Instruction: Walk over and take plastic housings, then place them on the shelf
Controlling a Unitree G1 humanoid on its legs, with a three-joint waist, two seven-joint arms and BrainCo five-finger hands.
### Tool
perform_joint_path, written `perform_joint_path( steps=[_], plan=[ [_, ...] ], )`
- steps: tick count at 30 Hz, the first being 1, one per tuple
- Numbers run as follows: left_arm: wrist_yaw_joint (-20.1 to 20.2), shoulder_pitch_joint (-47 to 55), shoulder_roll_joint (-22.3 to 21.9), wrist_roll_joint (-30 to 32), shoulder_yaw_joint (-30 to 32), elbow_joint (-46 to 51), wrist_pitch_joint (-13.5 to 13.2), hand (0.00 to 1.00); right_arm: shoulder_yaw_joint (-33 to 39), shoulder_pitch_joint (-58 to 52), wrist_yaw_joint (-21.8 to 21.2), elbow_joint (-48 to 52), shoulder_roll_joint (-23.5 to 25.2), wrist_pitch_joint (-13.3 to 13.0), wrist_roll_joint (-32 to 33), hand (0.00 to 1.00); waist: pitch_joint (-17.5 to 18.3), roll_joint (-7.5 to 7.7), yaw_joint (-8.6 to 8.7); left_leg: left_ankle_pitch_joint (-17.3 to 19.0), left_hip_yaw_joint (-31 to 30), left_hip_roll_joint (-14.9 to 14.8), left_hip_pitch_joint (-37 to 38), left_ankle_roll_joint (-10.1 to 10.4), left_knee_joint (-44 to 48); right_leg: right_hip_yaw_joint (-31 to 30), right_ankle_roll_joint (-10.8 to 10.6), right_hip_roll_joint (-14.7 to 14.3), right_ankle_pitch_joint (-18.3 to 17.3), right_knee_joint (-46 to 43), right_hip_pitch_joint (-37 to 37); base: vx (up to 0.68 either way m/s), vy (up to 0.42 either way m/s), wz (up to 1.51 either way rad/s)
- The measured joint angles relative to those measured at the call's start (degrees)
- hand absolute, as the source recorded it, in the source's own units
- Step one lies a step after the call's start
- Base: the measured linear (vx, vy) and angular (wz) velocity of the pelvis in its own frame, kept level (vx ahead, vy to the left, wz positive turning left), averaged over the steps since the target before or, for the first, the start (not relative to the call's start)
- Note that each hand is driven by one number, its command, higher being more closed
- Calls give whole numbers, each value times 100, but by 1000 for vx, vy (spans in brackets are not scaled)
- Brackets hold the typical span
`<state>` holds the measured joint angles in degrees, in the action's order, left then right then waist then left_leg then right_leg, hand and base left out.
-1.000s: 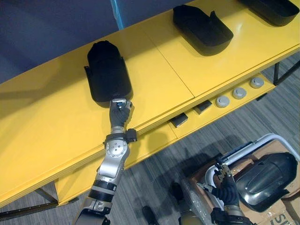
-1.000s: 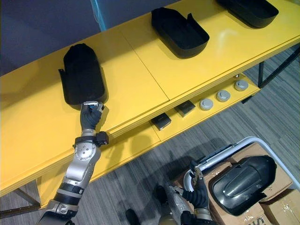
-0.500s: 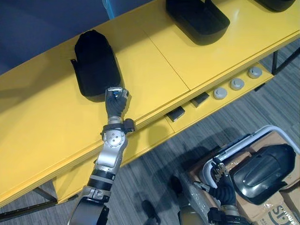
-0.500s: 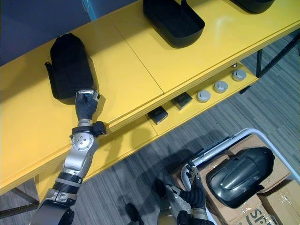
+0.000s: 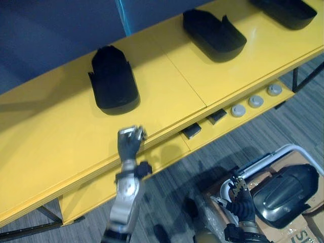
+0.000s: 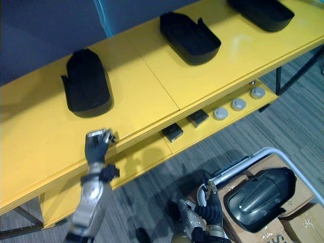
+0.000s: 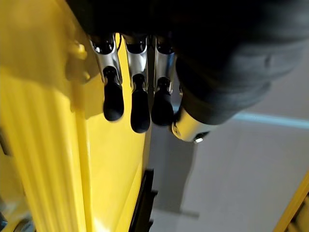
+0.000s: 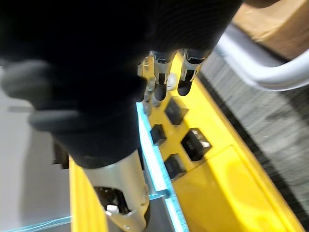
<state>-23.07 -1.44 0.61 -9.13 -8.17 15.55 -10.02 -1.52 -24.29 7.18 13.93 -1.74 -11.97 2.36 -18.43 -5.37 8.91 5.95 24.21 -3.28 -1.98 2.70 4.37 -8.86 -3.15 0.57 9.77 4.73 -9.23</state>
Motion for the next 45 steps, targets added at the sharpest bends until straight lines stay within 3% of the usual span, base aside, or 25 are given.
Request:
perform_joint_path(
  steps=[2, 6, 8, 10, 11, 12, 13, 15, 18, 20, 21, 22, 24, 25, 26, 27, 28, 30, 32, 34, 37, 38, 39, 42, 45],
  plan=[
    [0, 261, -10, 47, -11, 283, -56, 0, 95, 6, -2, -2, -57, -7, -71, 0, 212, -5, -89, 213, -336, -44, -85, -24, 422, -51, -5, -36, -29, -20, 76, 33, 2, -17],
    [47, 288, -9, 310, -285, 434, -188, 0, 559, -107, -3, 112, 30, -9, -198, 0, 537, 26, -13, 311, -406, -8, -14, -68, 539, -92, -69, -14, -83, -190, 116, -7, 35, -10],
    [67, 178, -4, 446, -501, 400, -205, 0, 670, -212, 1, 318, 119, -10, -269, 0, 563, 137, -7, 350, -144, 50, 141, -130, 535, -393, -92, -14, -65, -347, 69, -94, 104, -77],
    [66, 21, 37, 611, -634, 308, -220, 0, 660, -341, 39, 475, 279, -16, -381, 0, 672, 340, 0, 436, 467, 40, 111, -231, 638, -631, -314, -68, 354, -214, -169, -192, 83, -122],
    [70, -14, 44, 628, -630, 284, -218, 0, 651, -317, 67, 476, 307, -14, -406, 0, 687, 352, -41, 437, 717, -50, 98, -253, 591, -528, -400, -101, 653, 30, -177, -261, -4, -145],
    [73, -74, 78, 681, -527, 183, -218, 0, 625, -235, 119, 479, 416, -17, -451, 0, 677, 384, -23, 419, 1127, -158, 103, -279, 579, 385, -273, -122, 633, -208, -345, -239, -17, -138],
    [76, -95, 70, 710, -461, 88, -209, 0, 615, -206, 145, 479, 433, -16, -479, 0, 677, 378, -1, 398, 1332, -218, 132, -299, 580, 982, -134, -83, 301, -573, -429, -148, 9, -173],
    [73, -39, 40, 706, -165, -45, -192, 0, 606, -20, 265, 429, 425, -15, -611, 0, 675, 370, -36, 383, 2307, -456, 451, -286, 606, 2296, 56, 292, -1020, -2229, -455, -78, 62, -191],
    [67, -7, 44, 702, 48, -156, -209, 0, 601, 272, 390, 359, 422, -16, -669, 0, 709, 413, -41, 396, 3082, -789, 659, -240, 925, 2813, 44, 1014, -1586, -3281, -152, -31, -43, -163],
    [39, -13, 46, 697, 66, -336, -217, 0, 582, 346, 398, 376, 429, -18, -721, 0, 725, 467, -83, 511, 3319, -953, 676, 14, 1173, 2876, -100, 1183, -1667, -3152, -12, 1, -119, -128],
    [-26, -23, 41, 689, 120, -514, -201, 0, 553, 392, 399, 385, 434, -17, -720, 0, 719, 558, -96, 559, 3474, -1076, 695, 87, 1449, 2872, -100, 1109, -1853, -2897, 61, -9, -302, -140],
    [-122, -25, -76, 679, 213, -883, -93, 0, 518, 443, 394, 461, 367, -17, -718, 0, 654, 431, -82, 745, 3507, -1571, 720, 198, 2084, 2789, 129, 748, -1978, -2548, 243, -3, -327, -134],
    [-167, 13, -199, 679, 268, -1045, 21, 0, 448, 336, 378, 548, 281, -18, -717, 0, 678, 369, -86, 754, 3328, -2276, 738, 46, 2892, 2460, 292, 239, -1915, -2289, 359, 25, -385, -152],
    [-188, 53, -222, 688, 389, -1042, 18, 0, 270, 287, 343, 657, 150, -39, -660, 0, 695, 379, -239, 564, 2900, -2797, 698, -403, 3602, 1992, 455, -192, -1897, -2135, 452, 41, -384, -185],
    [-205, 78, -205, 699, 452, -1046, 19, 0, 223, 288, 321, 716, 131, -48, -598, 0, 699, 383, -266, 420, 2630, -2909, 606, -631, 3830, 1840, 529, -306, -1876, -2092, 465, 77, -364, -193],
    [-239, 115, -195, 716, 544, -1085, 19, 0, 183, 259, 300, 787, 70, -107, -581, 0, 699, 380, -246, 142, 1830, -2933, 291, -1001, 4190, 1639, 683, -403, -1767, -1968, 517, 94, -189, -102],
    [-266, 125, -206, 735, 566, -1128, 20, 0, 186, 243, 300, 776, 38, -118, -526, 0, 699, 391, -233, 176, 1423, -2847, 121, -940, 4304, 1573, 721, -410, -1736, -1912, 542, 139, -169, -86],
    [-292, 282, -213, 799, 701, -1172, 21, 0, 145, 208, 273, 648, -76, -118, -469, 0, 717, 382, -279, 541, 254, -2286, -289, -353, 4140, 1301, 732, -397, -1564, -1605, 666, 169, -83, -57],
    [-295, 456, -215, 890, 854, -1174, 21, 0, 142, 222, 261, 375, -77, -116, -469, 0, 727, 375, -348, 696, -148, -1987, -273, -97, 3416, 1277, 696, -372, -1507, -1413, 793, 151, -14, -27],
    [-288, 595, -213, 968, 949, -1236, 21, 0, 153, 258, 251, -10, -110, -107, -473, 0, 742, 348, -361, 729, -425, -1852, -290, -16, 2733, 1381, 692, -353, -1505, -1316, 905, 116, 36, 14],
    [-204, 853, -256, 1164, 1004, -1369, 22, 0, 297, 486, 241, -626, -251, -91, -485, 0, 831, 181, -423, 460, -735, -1591, -398, 205, 1684, 1617, 591, -311, -1508, -1190, 929, 110, 198, 33],
    [-133, 871, -283, 1161, 1018, -1486, 24, 0, 470, 678, 258, -863, -305, -34, -497, 0, 830, 57, -444, 93, -798, -1447, -485, 175, 1282, 1740, 484, -284, -1515, -1171, 910, 87, 286, 49],
    [-68, 877, -252, 1162, 1049, -1586, 21, 0, 640, 947, 322, -1131, -320, 15, -554, 0, 792, 33, -484, -149, -881, -1293, -481, 407, 1003, 1798, 383, -178, -1556, -1191, 887, 75, 291, 51],
    [83, 907, -149, 1166, 1222, -1825, 22, 0, 973, 1842, 690, -1612, -297, 138, -857, 0, 722, 30, -545, -392, -1025, -694, -731, 218, 602, 2028, 83, 357, -1631, -1389, 474, 26, 289, 54],
    [88, 852, 9, 1170, 1326, -2006, 16, 0, 1074, 2660, 967, -2015, -301, 287, -1145, 0, 472, 38, -754, -448, -1090, -473, -888, 132, 592, 2090, -35, 577, -1598, -1418, 368, -37, 219, 33]
  ],
)
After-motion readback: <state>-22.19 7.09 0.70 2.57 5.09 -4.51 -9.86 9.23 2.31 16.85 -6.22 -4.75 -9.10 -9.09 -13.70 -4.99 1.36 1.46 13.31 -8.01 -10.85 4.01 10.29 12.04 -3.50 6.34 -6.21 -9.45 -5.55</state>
